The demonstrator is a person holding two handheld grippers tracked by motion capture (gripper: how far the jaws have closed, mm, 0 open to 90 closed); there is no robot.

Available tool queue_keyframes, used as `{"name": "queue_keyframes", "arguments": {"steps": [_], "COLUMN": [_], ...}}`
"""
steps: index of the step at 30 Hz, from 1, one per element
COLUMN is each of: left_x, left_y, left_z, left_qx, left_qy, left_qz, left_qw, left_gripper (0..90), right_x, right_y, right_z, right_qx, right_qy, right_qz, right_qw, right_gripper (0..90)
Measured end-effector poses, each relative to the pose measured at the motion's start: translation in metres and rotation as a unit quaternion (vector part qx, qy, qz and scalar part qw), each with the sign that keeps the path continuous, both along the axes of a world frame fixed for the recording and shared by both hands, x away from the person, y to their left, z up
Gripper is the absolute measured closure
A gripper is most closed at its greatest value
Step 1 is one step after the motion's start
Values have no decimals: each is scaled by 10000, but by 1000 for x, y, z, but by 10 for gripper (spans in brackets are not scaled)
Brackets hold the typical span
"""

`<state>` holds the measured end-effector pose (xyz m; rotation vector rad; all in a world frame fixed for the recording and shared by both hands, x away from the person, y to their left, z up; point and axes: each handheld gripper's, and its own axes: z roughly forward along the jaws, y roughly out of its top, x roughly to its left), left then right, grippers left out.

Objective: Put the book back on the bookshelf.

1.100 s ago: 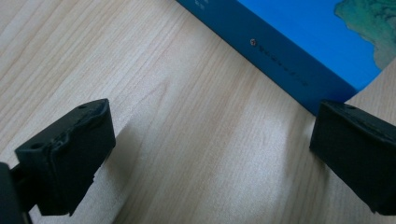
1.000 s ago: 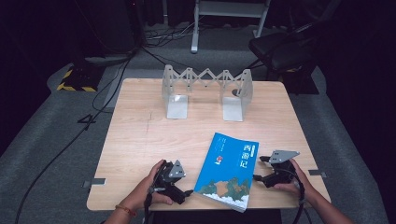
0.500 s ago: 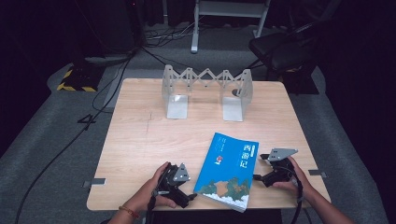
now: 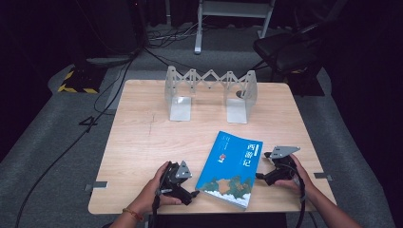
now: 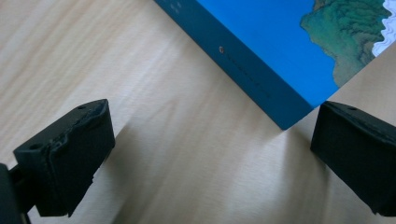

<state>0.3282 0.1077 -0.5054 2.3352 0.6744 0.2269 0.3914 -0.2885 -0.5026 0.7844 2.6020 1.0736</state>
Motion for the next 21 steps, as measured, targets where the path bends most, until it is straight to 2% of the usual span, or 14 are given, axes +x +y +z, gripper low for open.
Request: {"name": "queue_keyframes", "arguments": {"steps": [5, 6, 8, 12, 15, 16, 17, 19, 21], "left_x": [16, 23, 31, 39, 39, 38, 37, 36, 35], "left_y": [3, 4, 4, 5, 5, 5, 5, 5, 5], "left_z": [0, 0, 0, 0, 0, 0, 0, 0, 0], "left_qx": [6, 4, 11, 11, 18, 11, 29, 26, 30], "left_qy": [-7, -10, 2, -8, -17, -11, -22, -22, -17], "left_qz": [159, 166, 147, 88, 96, 134, 134, 190, 228], "left_qw": [9999, 9999, 9999, 10000, 10000, 9999, 9999, 9998, 9997], "left_gripper": [0, 0, 0, 0, 0, 0, 2, 2, 3], "right_x": [16, 20, 29, 41, 41, 39, 34, 32, 24], "right_y": [5, 6, 9, 9, 7, 6, 5, 5, 8], "right_z": [0, 1, 2, 0, -1, -1, 0, 0, 2], "right_qx": [-10, -22, -95, 8, 60, 65, 145, 146, 34], "right_qy": [-34, -28, -144, -106, -72, -82, -133, -168, -227], "right_qz": [-160, -205, -314, -381, -374, -324, -246, -227, -135], "right_qw": [9999, 9998, 9994, 9992, 9993, 9994, 9995, 9995, 9996], "right_gripper": [16, 16, 16, 16, 44, 90, 191, 195, 197]}}
